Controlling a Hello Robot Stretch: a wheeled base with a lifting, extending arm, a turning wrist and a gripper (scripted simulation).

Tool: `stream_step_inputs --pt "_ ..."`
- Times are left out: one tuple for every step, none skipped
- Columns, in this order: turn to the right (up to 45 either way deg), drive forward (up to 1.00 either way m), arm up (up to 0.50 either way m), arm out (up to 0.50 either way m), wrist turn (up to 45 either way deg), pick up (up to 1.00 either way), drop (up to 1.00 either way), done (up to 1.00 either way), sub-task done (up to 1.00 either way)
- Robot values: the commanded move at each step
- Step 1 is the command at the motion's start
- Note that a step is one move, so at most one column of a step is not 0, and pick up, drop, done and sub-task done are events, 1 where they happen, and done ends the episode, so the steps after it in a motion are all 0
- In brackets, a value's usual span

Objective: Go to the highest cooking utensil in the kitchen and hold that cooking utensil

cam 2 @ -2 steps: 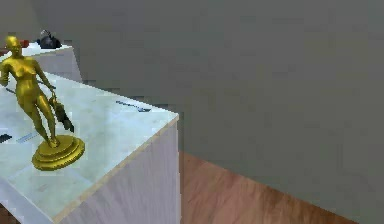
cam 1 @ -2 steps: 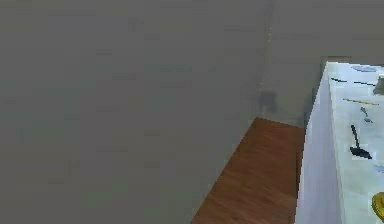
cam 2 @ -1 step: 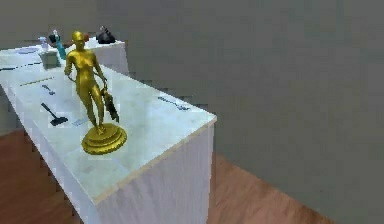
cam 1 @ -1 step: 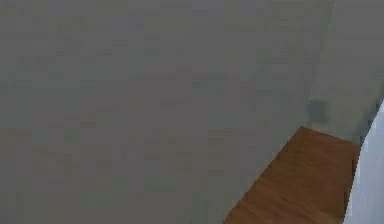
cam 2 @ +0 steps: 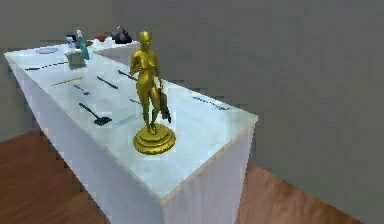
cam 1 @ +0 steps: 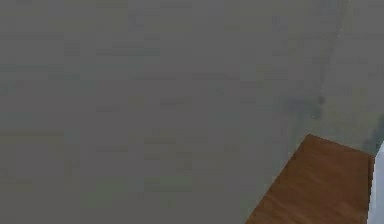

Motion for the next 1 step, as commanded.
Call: stream_step_inputs --pt "39.0 0.00 0.00 0.00 0.0 0.00 0.00 0.00 0.00"
